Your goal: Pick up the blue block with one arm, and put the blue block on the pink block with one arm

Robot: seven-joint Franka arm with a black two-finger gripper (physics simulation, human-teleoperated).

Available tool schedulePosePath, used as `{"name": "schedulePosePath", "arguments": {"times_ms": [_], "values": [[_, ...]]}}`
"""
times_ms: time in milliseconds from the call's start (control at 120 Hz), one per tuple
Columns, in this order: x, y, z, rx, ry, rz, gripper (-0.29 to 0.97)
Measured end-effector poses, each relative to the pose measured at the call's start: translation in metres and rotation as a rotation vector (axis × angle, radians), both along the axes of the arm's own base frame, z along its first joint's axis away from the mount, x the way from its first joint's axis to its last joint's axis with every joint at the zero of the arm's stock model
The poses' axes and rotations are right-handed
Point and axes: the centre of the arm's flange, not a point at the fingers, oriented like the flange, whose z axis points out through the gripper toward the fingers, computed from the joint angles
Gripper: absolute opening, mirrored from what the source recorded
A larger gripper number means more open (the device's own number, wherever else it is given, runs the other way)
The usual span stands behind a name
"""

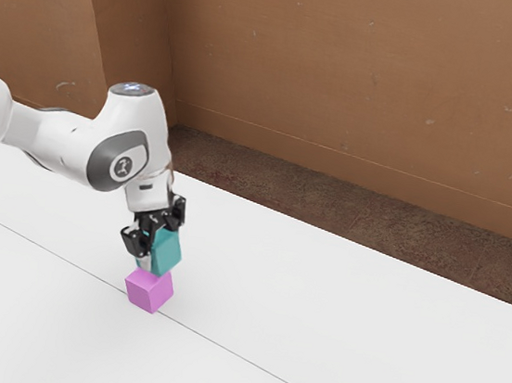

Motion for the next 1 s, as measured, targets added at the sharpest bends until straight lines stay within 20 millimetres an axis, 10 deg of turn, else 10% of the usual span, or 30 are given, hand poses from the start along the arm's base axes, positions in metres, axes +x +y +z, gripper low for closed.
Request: {"name": "schedulePosePath", "arguments": {"times_ms": [467,725,1000], "values": [[-0.041,0.009,0.004,0.004,0.003,-0.046,0.27],[-0.029,0.009,-0.004,-0.001,0.002,-0.065,0.28],[-0.027,0.021,-0.007,-0.008,0.011,-0.047,0.55]]}}
